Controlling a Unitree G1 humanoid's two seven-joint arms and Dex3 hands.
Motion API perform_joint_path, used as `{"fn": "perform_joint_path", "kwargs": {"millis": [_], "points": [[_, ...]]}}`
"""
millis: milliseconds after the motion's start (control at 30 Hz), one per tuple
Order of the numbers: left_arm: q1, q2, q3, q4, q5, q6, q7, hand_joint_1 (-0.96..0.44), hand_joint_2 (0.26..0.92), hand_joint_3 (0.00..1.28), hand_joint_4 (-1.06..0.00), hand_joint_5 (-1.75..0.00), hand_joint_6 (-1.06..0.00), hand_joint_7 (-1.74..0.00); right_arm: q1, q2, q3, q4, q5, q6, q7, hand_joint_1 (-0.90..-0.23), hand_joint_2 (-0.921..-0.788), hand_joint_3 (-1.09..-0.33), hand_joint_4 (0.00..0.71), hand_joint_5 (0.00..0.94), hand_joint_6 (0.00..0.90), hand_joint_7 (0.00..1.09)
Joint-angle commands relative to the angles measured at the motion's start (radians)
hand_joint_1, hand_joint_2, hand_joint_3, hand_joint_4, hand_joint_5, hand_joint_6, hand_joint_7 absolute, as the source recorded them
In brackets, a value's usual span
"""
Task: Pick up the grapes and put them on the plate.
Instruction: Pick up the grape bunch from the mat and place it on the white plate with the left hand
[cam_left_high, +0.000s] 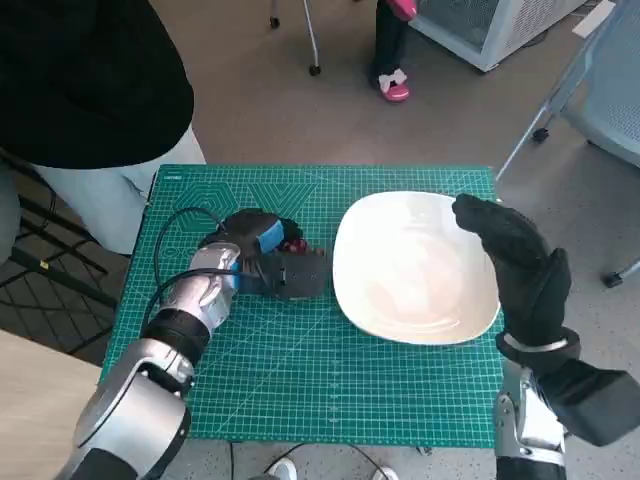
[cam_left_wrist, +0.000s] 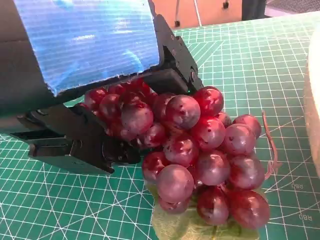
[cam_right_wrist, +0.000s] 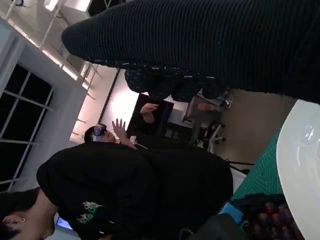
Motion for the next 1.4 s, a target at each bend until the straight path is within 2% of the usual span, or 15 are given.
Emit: {"fn": "perform_joint_path", "kwargs": {"millis": [33,200,533,767,1033,1400], "points": [[-0.007,0.019,0.013,-0.04,-0.012,-0.005,-0.029,0.35,0.921,0.25,-0.48,-1.43,-0.88,-0.13,0.005,-0.006,-0.002,0.01,0.002,0.017,0.006,-0.63,-0.921,-0.807,0.375,0.0,0.123,0.18],[-0.001,0.05,0.036,-0.141,-0.026,0.006,-0.063,0.35,0.921,0.21,-0.52,-1.39,-0.88,-0.13,0.005,-0.004,-0.002,0.01,0.002,0.016,0.006,-0.629,-0.921,-0.808,0.374,0.0,0.121,0.18],[0.132,0.164,0.128,-0.609,-0.044,0.06,-0.127,0.35,0.921,0.24,-0.49,-1.42,-0.86,-0.11,-0.002,0.0,-0.003,0.017,0.004,0.014,0.005,-0.626,-0.921,-0.807,0.375,0.001,0.121,0.19],[0.214,0.215,0.183,-0.839,-0.041,0.072,-0.134,0.35,0.921,0.24,-0.49,-1.42,-0.87,-0.1,-0.008,0.004,-0.004,0.024,0.002,0.008,0.002,-0.621,-0.921,-0.807,0.375,0.001,0.12,0.19],[0.266,0.235,0.214,-0.949,-0.026,0.07,-0.128,0.35,0.921,0.25,-0.48,-1.43,-0.88,-0.08,-0.012,0.01,-0.004,0.033,0.0,-0.002,0.0,-0.62,-0.921,-0.808,0.375,0.001,0.119,0.19],[0.264,0.231,0.207,-0.959,-0.015,0.084,-0.14,0.35,0.921,0.23,-0.5,-1.41,-0.89,-0.08,-0.012,0.016,-0.005,0.037,0.0,-0.011,-0.001,-0.62,-0.921,-0.807,0.376,0.001,0.118,0.19]]}}
